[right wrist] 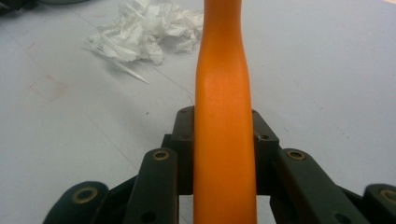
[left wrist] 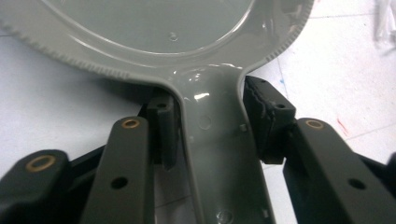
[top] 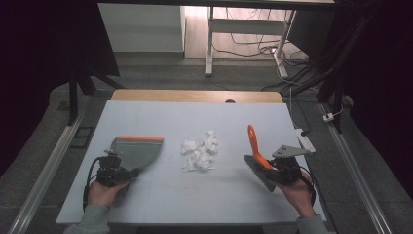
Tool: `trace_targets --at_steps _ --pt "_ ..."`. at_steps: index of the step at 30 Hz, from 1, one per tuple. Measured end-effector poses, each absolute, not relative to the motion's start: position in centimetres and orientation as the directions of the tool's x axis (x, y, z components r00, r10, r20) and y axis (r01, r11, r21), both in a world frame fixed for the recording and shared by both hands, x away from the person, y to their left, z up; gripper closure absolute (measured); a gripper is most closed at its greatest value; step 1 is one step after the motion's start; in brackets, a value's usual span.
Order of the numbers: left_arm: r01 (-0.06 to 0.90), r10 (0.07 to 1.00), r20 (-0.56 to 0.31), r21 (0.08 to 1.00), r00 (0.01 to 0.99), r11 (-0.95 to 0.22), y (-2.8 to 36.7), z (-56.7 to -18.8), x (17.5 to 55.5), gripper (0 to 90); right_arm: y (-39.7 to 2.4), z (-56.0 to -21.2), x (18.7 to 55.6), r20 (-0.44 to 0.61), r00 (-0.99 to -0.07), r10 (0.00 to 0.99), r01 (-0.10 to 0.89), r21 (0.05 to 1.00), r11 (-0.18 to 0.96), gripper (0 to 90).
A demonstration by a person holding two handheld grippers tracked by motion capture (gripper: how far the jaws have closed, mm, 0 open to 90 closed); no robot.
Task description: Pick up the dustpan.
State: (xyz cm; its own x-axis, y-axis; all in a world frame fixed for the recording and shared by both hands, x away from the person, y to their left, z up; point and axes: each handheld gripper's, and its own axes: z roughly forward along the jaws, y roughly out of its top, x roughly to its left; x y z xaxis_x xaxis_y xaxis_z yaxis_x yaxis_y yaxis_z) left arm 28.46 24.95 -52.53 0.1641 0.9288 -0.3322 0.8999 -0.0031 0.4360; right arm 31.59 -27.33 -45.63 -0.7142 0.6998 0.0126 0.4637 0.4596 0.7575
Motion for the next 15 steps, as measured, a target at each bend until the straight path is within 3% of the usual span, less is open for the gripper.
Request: trace_targets --at_steps 15 --pt "0.869 0.923 -0.347 0.493 0.165 0.030 25.71 -52.25 28.11 61.9 -27.30 -45.68 31.59 0.010 -0.714 0.700 0.464 0.755 0.463 70.2"
